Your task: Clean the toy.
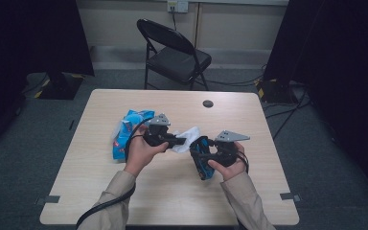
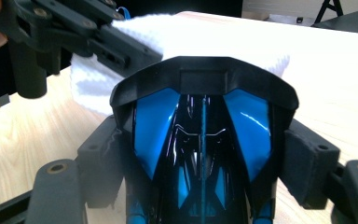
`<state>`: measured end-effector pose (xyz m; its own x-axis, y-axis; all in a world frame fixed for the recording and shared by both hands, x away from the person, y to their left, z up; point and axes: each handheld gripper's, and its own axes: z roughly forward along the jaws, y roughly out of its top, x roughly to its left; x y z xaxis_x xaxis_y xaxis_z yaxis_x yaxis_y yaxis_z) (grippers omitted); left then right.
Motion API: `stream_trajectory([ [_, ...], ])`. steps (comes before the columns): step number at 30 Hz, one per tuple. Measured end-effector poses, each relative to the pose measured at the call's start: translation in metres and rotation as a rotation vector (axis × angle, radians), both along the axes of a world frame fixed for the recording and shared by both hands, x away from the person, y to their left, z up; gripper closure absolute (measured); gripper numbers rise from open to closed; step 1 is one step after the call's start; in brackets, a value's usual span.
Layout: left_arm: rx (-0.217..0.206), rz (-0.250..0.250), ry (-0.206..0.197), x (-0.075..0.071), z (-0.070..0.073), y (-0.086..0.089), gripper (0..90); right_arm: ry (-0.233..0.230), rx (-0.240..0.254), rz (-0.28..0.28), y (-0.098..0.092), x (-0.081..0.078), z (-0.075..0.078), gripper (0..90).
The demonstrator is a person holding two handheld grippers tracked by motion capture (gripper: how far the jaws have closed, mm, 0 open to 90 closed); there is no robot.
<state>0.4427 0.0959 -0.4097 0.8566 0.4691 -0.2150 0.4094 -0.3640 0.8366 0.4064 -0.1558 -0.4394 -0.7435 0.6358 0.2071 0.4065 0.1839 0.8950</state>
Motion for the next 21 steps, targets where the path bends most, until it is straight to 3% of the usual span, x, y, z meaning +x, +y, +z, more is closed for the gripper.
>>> stream_trajectory([
  [21, 0.004, -0.061, 0.039, -0.01, -0.027, -0.022, 83.5, -0.006, 0.018, 0.008, 0.002, -0.001, 0.002, 25.8],
])
